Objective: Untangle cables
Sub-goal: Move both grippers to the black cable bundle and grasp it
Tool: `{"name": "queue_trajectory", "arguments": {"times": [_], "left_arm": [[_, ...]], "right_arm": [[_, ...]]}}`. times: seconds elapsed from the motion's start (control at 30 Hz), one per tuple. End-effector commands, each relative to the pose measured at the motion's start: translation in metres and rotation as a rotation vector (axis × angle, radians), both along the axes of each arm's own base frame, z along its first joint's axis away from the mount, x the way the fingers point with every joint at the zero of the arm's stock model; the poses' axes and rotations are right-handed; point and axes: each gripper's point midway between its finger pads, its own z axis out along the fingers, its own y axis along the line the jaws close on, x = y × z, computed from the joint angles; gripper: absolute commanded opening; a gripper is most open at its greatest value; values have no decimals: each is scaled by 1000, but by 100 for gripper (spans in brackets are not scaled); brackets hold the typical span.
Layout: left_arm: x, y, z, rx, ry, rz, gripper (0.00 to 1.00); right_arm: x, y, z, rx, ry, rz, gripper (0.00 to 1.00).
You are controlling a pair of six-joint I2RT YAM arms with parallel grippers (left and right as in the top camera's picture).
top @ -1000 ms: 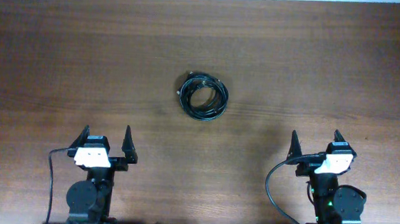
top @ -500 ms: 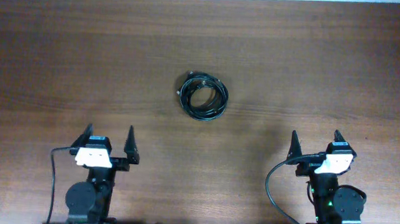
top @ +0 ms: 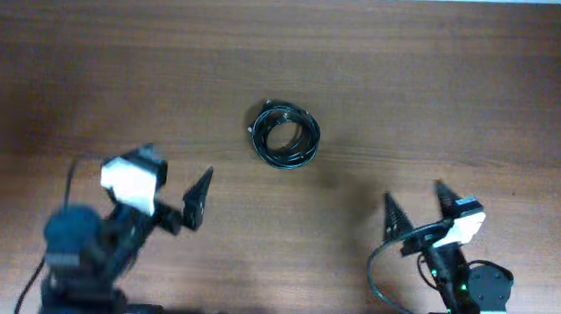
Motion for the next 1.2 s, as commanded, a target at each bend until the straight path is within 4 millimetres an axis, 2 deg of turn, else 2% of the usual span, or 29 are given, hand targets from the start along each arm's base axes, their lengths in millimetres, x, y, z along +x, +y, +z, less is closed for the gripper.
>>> {"name": "queue_trajectory", "arguments": {"times": [0.0, 0.03, 0.07, 0.1, 0.17, 0.2, 0.23, 0.27, 0.3, 0.37, 0.4, 0.5, 0.53, 0.6, 0.63, 0.7, 0.73, 0.77, 0.83, 0.9, 0.93, 0.97, 1.07, 1.1, 1.17], "left_arm": [[22, -17, 20, -5, 152, -115, 99], [26, -29, 21, -6, 202, -211, 99], [29, -43, 25, -50, 248, -304, 99], [31, -55, 23, -100, 291, -390, 99], [33, -69, 12, -177, 366, -500, 99], [39, -70, 3, -188, 399, -500, 99], [44, -69, -3, -192, 422, -495, 99], [51, -65, -14, -206, 473, -443, 99], [64, -56, -32, -241, 576, -326, 99], [66, -58, -44, -293, 654, -311, 99], [67, -58, -53, -308, 699, -302, 99], [71, -58, -67, -316, 752, -294, 99], [73, -58, -73, -320, 772, -291, 99], [73, -58, -80, -324, 800, -287, 99], [73, -58, -80, -323, 800, -285, 99], [79, -50, -86, -286, 793, -232, 99], [85, -37, -100, -261, 829, -124, 99], [87, -32, -109, -265, 867, -69, 99], [86, -32, -118, -265, 903, -63, 99], [86, -31, -121, -265, 914, -61, 99], [86, -31, -122, -262, 915, -55, 99], [89, -23, -127, -231, 914, -9, 99], [88, -16, -132, -204, 925, 31, 99], [88, -16, -132, -204, 925, 31, 99], [88, -16, -132, -204, 926, 31, 99]], "right_arm": [[-22, 38, 4, 408, 205, 241, 98], [-24, 41, -2, 462, 264, 254, 98], [-25, 42, 2, 466, 253, 266, 98], [-31, 49, 15, 450, 201, 331, 98], [-47, 57, 70, 402, -16, 445, 98], [-57, 54, 108, 390, -129, 444, 98], [-65, 51, 136, 382, -195, 428, 98], [-70, 48, 156, 365, -235, 407, 98], [-76, 43, 177, 307, -270, 355, 98], [-76, 33, 189, 204, -250, 250, 98], [-71, 22, 188, 121, -160, 148, 98], [-60, 13, 167, -51, 217, 94, 98], [-51, 13, 163, -41, 422, 101, 98], [-39, 17, 160, -18, 620, 130, 98], [-30, 38, 159, 55, 728, 266, 98], [-20, 69, 156, 201, 836, 491, 99], [-1, 74, 135, 226, 941, 513, 98], [8, 85, 114, 200, 1020, 549, 92], [23, 107, 72, 95, 1143, 548, 87], [47, 114, 15, 12, 1312, 322, 87], [60, 118, -8, -7, 1348, 250, 87], [72, 131, -29, -15, 1366, 265, 87], [75, 156, -84, 12, 1517, 237, 86], [75, 168, -103, 6, 1542, 257, 81], [95, 192, -118, 45, 1476, 331, 71]]}}
